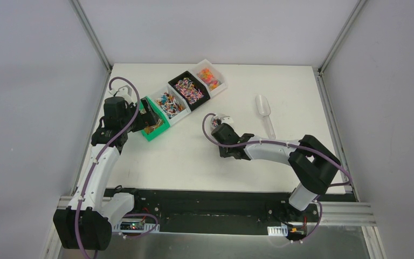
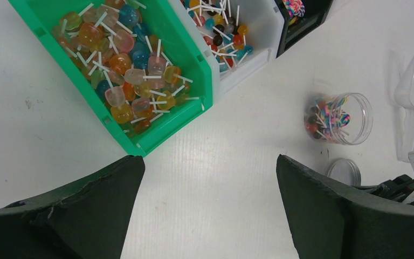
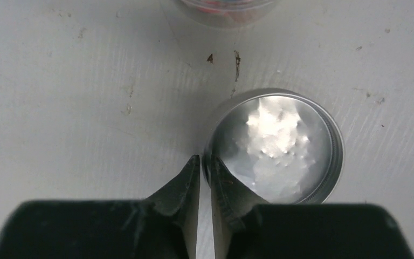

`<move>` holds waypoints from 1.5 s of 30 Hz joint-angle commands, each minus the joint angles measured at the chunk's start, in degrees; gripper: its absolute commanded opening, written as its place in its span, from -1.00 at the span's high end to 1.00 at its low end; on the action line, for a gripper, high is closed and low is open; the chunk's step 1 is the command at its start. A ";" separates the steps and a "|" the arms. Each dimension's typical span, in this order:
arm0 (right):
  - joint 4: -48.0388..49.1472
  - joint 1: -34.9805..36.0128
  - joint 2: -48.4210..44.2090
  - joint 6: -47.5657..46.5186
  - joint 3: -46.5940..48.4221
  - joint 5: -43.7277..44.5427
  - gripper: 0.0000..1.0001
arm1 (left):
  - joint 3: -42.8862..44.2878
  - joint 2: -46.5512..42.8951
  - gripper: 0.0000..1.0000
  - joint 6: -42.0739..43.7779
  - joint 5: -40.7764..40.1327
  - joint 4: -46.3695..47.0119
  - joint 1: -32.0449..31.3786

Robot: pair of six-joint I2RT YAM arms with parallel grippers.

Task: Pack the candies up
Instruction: Pick up the bottle lid at the center of the board.

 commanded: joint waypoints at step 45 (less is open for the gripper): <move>35.22 -6.75 -29.13 24.91 -2.02 -36.45 1.00 | -16.45 -7.88 -0.98 0.81 43.23 66.20 -10.50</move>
